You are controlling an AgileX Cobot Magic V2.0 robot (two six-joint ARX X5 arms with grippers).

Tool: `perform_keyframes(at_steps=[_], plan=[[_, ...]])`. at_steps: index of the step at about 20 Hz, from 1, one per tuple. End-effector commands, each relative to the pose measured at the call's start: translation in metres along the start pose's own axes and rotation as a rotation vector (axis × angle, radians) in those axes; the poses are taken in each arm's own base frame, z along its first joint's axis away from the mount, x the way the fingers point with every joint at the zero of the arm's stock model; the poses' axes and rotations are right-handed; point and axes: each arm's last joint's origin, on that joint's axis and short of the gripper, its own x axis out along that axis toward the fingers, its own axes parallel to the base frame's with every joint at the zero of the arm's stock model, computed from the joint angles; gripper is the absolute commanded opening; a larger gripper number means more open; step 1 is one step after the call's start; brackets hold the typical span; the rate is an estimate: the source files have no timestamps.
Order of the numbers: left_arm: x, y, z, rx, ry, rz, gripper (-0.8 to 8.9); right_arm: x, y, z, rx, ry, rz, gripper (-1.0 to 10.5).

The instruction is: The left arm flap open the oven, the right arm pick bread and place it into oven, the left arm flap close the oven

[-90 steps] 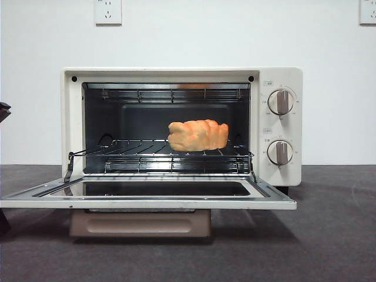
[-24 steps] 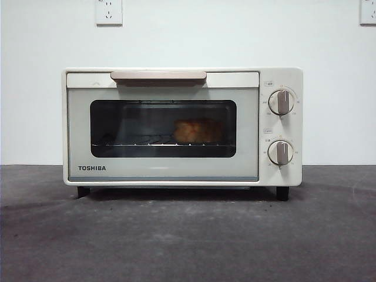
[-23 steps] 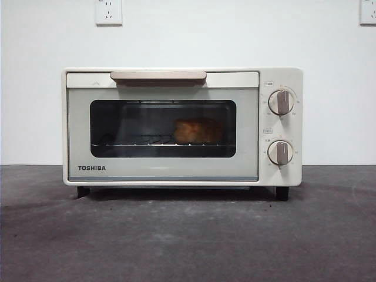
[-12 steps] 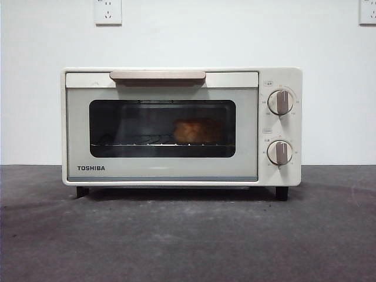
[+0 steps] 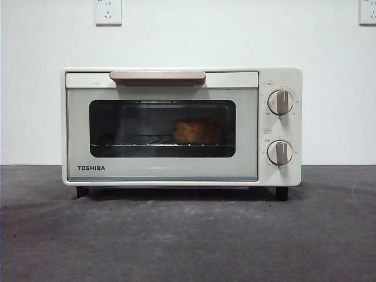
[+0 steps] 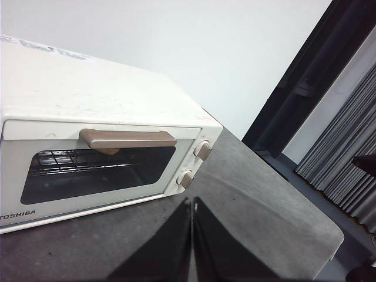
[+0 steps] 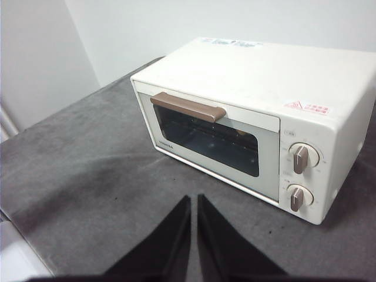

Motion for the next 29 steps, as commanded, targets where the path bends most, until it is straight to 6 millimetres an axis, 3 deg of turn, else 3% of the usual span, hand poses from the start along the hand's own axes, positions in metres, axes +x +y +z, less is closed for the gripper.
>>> perform_keyframes(at_steps=[1,10,16,18,23,29], plan=[[-0.002,-0.004,0.005,0.031,-0.021,-0.010,0.09,-0.003,0.002,0.005,-0.004,-0.026,0.013,0.1],[0.002,0.002,-0.001,0.037,-0.023,-0.011,0.09,-0.003,0.002,0.005,-0.004,-0.026,0.014,0.1],[0.014,0.027,-0.029,0.310,-0.087,0.009,0.09,-0.003,0.002,0.005,-0.004,-0.027,0.014,0.1],[0.018,0.039,-0.045,0.354,-0.089,0.073,0.09,-0.003,0.002,0.005,-0.004,-0.027,0.013,0.1],[0.022,0.070,-0.083,0.257,-0.111,0.391,0.09,-0.003,0.002,0.005,-0.004,-0.027,0.014,0.1],[0.024,0.093,-0.111,0.230,-0.115,0.629,0.09,-0.003,0.002,0.005,-0.004,-0.027,0.013,0.1]])
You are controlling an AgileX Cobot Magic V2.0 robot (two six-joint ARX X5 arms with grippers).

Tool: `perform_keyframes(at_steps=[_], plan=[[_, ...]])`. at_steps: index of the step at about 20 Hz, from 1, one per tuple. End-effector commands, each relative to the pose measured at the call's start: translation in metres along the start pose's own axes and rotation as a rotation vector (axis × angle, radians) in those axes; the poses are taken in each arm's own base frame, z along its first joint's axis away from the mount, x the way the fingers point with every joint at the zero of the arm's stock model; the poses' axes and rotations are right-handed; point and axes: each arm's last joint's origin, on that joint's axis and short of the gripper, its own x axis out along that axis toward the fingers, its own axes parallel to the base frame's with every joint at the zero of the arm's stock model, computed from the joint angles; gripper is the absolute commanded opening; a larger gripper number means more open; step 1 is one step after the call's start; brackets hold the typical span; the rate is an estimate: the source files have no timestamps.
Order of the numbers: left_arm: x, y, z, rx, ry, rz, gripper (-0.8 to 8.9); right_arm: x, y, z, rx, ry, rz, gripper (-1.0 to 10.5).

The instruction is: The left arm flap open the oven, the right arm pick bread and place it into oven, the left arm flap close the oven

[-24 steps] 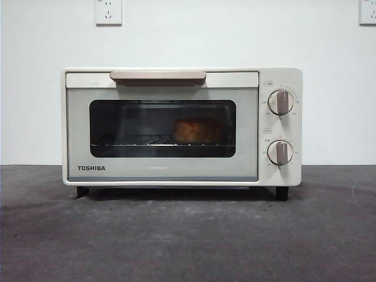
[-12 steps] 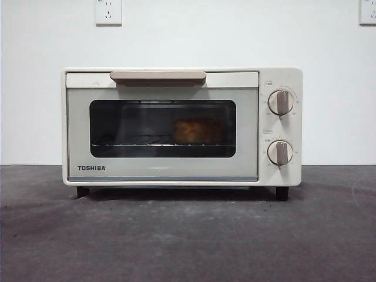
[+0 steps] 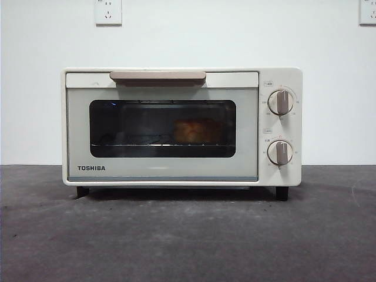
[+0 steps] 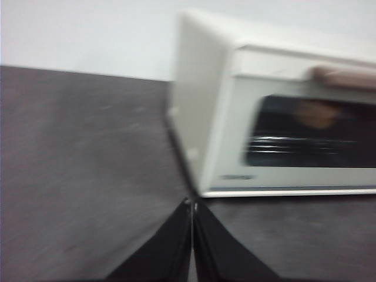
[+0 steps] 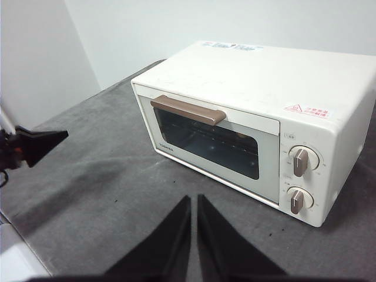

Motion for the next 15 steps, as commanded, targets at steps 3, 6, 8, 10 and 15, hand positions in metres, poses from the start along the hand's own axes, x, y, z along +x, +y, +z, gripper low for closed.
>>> perform_keyframes(at_steps=[3,6,8,10,15], plan=[[0.006,0.008,-0.021,0.010,0.037,0.138,0.09,-0.003,0.002,0.005,-0.004,-0.022,0.012,0.1],[0.007,0.009,-0.022,0.013,0.029,0.153,0.09,-0.003,0.001,0.005,-0.004,-0.022,0.013,0.1],[0.007,0.009,-0.020,0.015,0.009,0.150,0.09,-0.003,0.002,0.005,-0.004,-0.023,0.013,0.1],[0.007,0.008,-0.019,0.016,-0.006,0.148,0.09,-0.003,0.002,0.005,-0.004,-0.023,0.012,0.1],[0.007,0.008,-0.019,0.016,-0.002,0.148,0.09,-0.003,0.002,0.005,-0.004,-0.023,0.012,0.1]])
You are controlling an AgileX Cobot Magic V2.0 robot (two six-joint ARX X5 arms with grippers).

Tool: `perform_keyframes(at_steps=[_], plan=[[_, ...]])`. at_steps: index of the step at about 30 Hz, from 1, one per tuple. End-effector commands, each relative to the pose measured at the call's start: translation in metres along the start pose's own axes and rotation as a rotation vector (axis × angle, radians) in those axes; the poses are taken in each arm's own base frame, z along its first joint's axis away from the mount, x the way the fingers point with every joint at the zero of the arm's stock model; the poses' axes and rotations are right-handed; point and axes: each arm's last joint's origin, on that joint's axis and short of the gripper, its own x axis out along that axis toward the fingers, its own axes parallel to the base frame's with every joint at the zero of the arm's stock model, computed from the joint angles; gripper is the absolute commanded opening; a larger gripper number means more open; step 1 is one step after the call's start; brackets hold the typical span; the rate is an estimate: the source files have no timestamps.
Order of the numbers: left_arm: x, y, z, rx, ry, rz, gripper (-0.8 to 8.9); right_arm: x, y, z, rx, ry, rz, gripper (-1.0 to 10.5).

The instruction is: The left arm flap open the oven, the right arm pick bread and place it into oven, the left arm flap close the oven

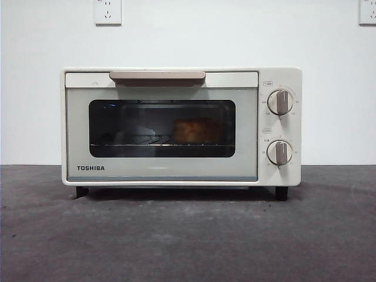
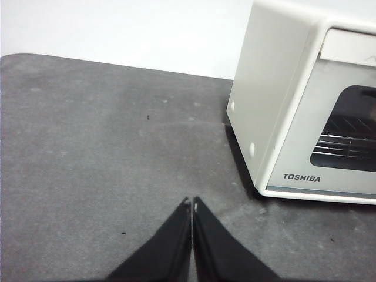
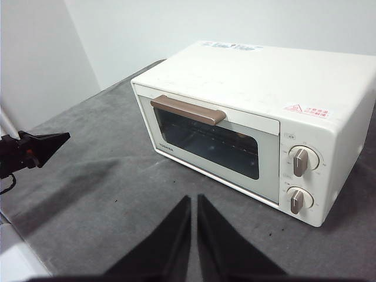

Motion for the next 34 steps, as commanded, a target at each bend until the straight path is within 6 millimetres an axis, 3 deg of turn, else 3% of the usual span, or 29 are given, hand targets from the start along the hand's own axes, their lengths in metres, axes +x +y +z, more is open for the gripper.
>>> perform_keyframes(at_steps=[1,24,29,34], plan=[[0.002,0.001,-0.006,0.014,0.009,0.004,0.09,-0.003,0.001,0.005,-0.004,-0.022,0.012,0.1],[0.002,0.001,-0.006,0.014,0.009,0.005,0.09,-0.003,-0.002,0.002,-0.011,-0.033,-0.039,0.1],[0.002,0.001,-0.006,0.014,0.009,0.005,0.09,0.014,-0.021,-0.020,0.025,-0.116,-0.221,0.1],[0.002,0.001,-0.006,0.014,0.009,0.005,0.09,0.031,-0.056,-0.072,0.012,-0.207,-0.478,0.1]])
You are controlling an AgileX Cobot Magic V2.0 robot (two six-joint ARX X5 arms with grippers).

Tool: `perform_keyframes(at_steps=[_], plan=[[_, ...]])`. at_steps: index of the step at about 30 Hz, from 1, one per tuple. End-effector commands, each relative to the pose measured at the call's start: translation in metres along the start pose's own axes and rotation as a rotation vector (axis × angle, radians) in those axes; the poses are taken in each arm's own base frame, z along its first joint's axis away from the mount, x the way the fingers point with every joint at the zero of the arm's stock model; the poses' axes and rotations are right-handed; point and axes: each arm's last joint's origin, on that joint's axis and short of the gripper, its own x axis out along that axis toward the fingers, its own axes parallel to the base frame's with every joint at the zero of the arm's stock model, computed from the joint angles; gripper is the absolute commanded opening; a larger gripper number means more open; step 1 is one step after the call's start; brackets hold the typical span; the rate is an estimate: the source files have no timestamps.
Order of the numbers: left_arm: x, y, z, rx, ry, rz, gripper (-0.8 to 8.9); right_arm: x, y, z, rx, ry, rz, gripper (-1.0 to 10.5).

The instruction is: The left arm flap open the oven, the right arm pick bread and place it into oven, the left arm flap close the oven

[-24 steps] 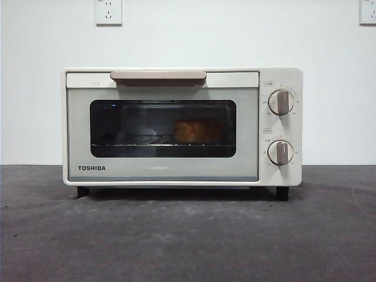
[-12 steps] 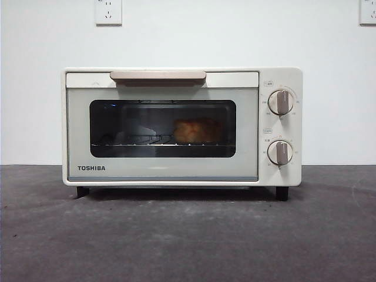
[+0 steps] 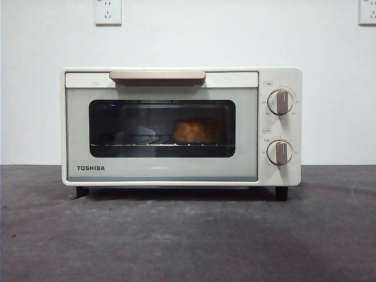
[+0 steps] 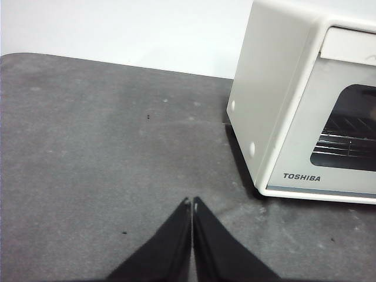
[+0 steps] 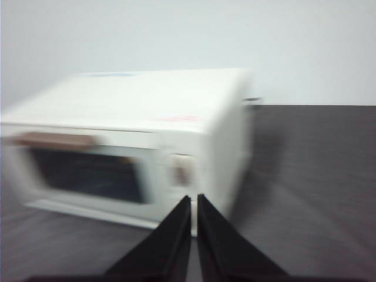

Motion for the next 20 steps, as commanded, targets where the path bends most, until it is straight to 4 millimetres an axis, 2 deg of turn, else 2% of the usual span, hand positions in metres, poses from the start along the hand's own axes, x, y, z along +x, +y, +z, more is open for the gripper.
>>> perform_keyframes(at_steps=[1,6,12,20], plan=[[0.002,0.001,-0.005,0.014,0.007,0.004,0.09,0.009,-0.016,-0.029,-0.028,-0.024,-0.129,0.1],[0.002,0.001,-0.005,0.014,0.007,0.004,0.09,0.017,-0.040,-0.073,-0.044,-0.001,-0.298,0.1],[0.002,0.001,-0.005,0.014,0.007,0.004,0.09,0.026,-0.052,-0.108,-0.050,-0.005,-0.349,0.1],[0.002,0.001,-0.005,0.014,0.008,0.004,0.09,0.027,-0.053,-0.114,-0.103,0.035,-0.346,0.1]])
